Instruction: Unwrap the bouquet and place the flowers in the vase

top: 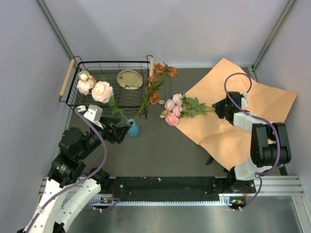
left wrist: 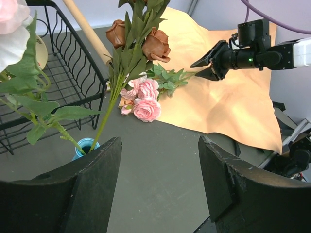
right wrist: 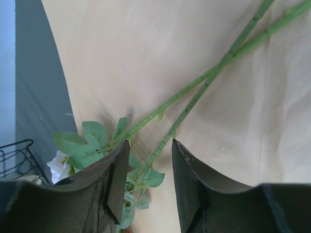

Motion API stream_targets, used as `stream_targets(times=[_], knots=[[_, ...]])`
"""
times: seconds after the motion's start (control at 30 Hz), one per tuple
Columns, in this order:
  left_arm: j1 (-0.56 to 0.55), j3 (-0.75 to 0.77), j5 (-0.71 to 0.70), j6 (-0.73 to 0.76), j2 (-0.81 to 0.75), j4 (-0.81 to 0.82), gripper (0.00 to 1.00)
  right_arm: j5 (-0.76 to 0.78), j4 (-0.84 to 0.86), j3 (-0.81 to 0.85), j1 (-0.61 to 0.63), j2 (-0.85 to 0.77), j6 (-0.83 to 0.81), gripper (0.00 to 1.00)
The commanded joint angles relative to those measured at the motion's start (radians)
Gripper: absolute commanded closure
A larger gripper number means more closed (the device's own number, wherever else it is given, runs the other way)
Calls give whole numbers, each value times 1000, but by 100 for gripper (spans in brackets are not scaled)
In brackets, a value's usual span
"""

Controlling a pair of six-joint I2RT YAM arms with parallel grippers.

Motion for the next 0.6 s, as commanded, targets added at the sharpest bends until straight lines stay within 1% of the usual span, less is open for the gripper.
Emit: stream_targets(times=[0.0, 0.2, 0.27, 0.33, 0.43, 0.47, 0.5, 0.57], knots=[[-1, 23, 35, 22, 9, 41, 31, 0, 64, -27, 1, 26, 208, 59], [-1, 25, 30, 30, 12, 38, 31, 67, 55, -52, -1, 54, 278, 61], [-1, 25, 29, 30, 12, 38, 31, 72, 58, -41, 1, 86, 278, 63], [-1, 27, 30, 28, 12, 38, 31, 70, 70, -26, -1, 111, 280, 69], [-1, 28, 27, 27, 10, 37, 31, 47, 109, -21, 1, 152, 297, 72], [-1, 28, 26, 27, 9, 34, 31, 41, 116, -20, -2, 161, 306, 75], [-1, 31, 27, 27, 10, 34, 31, 34, 123, -23, 2, 168, 309, 86], [0, 37, 26, 28, 9, 28, 31, 18, 143, -35, 1, 155, 320, 93]])
